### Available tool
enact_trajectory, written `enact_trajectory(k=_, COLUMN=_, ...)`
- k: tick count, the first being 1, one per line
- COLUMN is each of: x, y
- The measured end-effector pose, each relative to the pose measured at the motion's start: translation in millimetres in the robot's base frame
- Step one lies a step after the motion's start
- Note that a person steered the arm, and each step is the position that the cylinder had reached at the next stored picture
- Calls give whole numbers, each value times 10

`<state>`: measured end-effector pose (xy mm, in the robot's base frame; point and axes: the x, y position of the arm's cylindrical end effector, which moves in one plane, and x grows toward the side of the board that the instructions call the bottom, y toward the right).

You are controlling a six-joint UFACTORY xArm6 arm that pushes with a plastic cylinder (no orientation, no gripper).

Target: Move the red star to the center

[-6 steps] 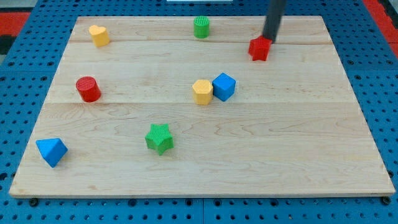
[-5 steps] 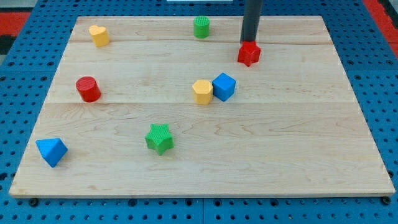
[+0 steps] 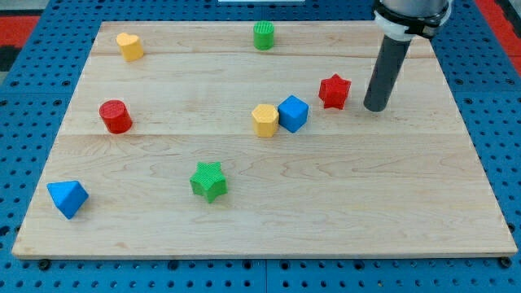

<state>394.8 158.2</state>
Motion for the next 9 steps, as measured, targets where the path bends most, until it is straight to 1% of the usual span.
enact_trajectory(k=2, x=-396, y=-268)
enact_trajectory(k=3, x=-424, y=-592)
enact_trajectory(k=5, x=-456, y=-837)
enact_trajectory(k=7, x=-796, y=-1135)
enact_trajectory(k=8, x=-705, y=-1194)
enact_trajectory(k=9, x=-401, y=-1157)
